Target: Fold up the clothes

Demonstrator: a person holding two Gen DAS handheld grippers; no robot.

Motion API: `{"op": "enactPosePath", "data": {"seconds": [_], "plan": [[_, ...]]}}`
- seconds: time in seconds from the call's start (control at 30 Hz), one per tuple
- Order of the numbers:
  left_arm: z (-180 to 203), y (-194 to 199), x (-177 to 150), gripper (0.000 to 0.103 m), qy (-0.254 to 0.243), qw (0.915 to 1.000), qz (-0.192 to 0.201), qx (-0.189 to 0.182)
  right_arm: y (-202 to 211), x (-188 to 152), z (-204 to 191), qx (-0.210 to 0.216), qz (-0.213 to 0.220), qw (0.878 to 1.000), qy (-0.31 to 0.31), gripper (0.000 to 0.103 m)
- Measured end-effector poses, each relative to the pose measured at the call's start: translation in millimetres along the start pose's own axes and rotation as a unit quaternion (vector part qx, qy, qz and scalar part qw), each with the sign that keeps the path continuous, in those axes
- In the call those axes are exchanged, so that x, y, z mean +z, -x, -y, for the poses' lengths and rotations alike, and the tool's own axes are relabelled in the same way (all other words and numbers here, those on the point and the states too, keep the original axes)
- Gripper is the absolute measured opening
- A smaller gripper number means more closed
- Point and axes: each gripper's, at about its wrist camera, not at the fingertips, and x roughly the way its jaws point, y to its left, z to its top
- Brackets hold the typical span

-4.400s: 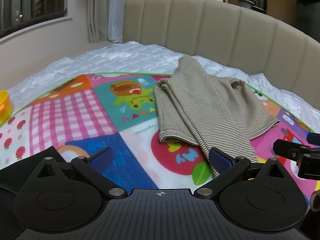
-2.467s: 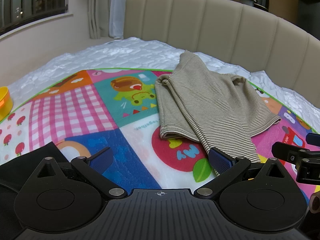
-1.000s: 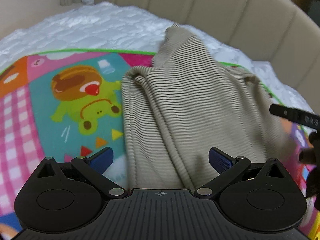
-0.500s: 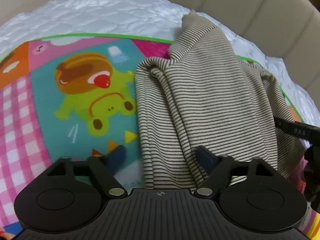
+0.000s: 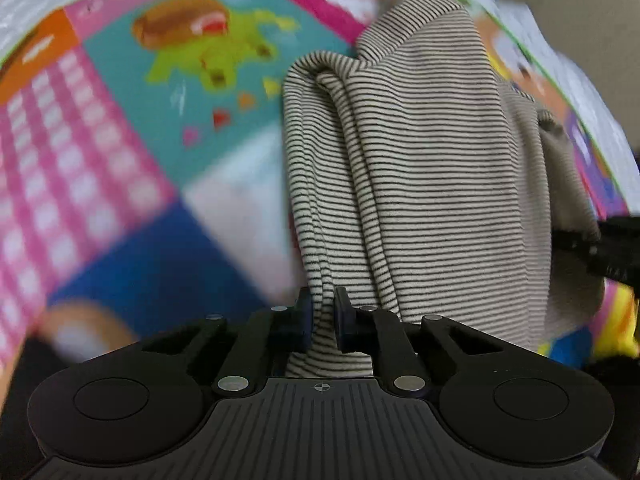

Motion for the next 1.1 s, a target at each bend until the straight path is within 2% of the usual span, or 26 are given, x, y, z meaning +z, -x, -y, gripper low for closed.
{"op": "enactPosePath", "data": {"seconds": [0.03, 0.07, 0.1, 0.13, 0.17, 0.2, 0.23, 0.3, 0.33, 0.4, 0.53, 0.6, 0.63, 0.67, 0.7, 0.73, 0.77, 0.83, 0.93, 1.03, 1.1], "plan": [[-2, 8, -6, 0.019, -0.001, 1.0000, 0.003, -0.006, 11, -5, -2, -0.001, 0.010, 1.000, 0.006, 0.021], [-5, 16, -12, 0.025, -0.002, 0.9999, 0.006, -0.013, 23, -8, -4, -0.001, 0.026, 1.000, 0.012, 0.022], [-8, 25, -15, 0.037, 0.002, 0.9995, 0.018, -0.026, 33, -10, -5, -0.002, 0.044, 0.999, 0.014, 0.028], [-12, 35, -16, 0.045, 0.006, 0.9984, 0.034, -0.043, 41, -12, -5, -0.002, 0.063, 0.998, 0.015, 0.034], [-15, 45, -17, 0.058, 0.011, 0.9968, 0.051, -0.060, 47, -10, -4, -0.003, 0.082, 0.997, 0.013, 0.047], [-16, 50, -17, 0.063, 0.017, 0.9948, 0.062, -0.078, 49, -7, -1, -0.001, 0.098, 0.995, 0.005, 0.063], [-15, 53, -16, 0.065, 0.023, 0.9925, 0.070, -0.097, 50, -3, 1, 0.001, 0.113, 0.994, -0.005, 0.070], [-8, 51, -15, 0.079, 0.029, 0.9904, 0.067, -0.118, 40, -2, 3, 0.024, 0.128, 0.990, -0.047, 0.085], [-3, 44, -17, 0.081, 0.030, 0.9903, 0.058, -0.123, 34, -2, 5, 0.038, 0.134, 0.988, -0.071, 0.088], [8, 31, -21, 0.085, 0.031, 0.9899, 0.041, -0.132, 21, -3, 7, 0.066, 0.146, 0.980, -0.117, 0.100], [31, -5, -31, 0.089, 0.023, 0.9920, 0.000, -0.124, -4, -5, 12, 0.120, 0.167, 0.956, -0.209, 0.103], [40, -18, -35, 0.089, 0.014, 0.9947, -0.004, -0.102, -23, -11, 15, 0.120, 0.156, 0.950, -0.240, 0.103], [45, -19, -37, 0.089, 0.003, 0.9960, 0.002, -0.090, -31, -15, 16, 0.113, 0.146, 0.951, -0.248, 0.103], [49, -19, -38, 0.076, -0.009, 0.9969, 0.009, -0.078, -34, -16, 17, 0.110, 0.140, 0.952, -0.251, 0.103], [52, -17, -38, 0.037, -0.023, 0.9971, 0.017, -0.071, -34, -15, 18, 0.112, 0.139, 0.951, -0.254, 0.103], [54, -13, -38, 0.021, -0.038, 0.9967, 0.025, -0.067, -33, -15, 20, 0.116, 0.139, 0.949, -0.257, 0.103], [56, -10, -38, 0.016, -0.053, 0.9960, 0.034, -0.062, -34, -16, 21, 0.118, 0.138, 0.949, -0.259, 0.103], [58, -3, -35, 0.011, -0.071, 0.9942, 0.050, -0.063, -37, -19, 20, 0.116, 0.135, 0.950, -0.257, 0.103], [52, 9, -19, 0.010, -0.054, 0.9916, 0.082, -0.084, -38, -18, 10, 0.094, 0.127, 0.959, -0.235, 0.103], [24, 38, 29, 0.010, -0.012, 0.9842, 0.166, -0.062, -41, -16, -5, 0.064, 0.113, 0.972, -0.198, 0.103], [4, 58, 64, 0.010, 0.017, 0.9735, 0.224, -0.043, -42, -13, -13, 0.046, 0.103, 0.979, -0.171, 0.103]]}}
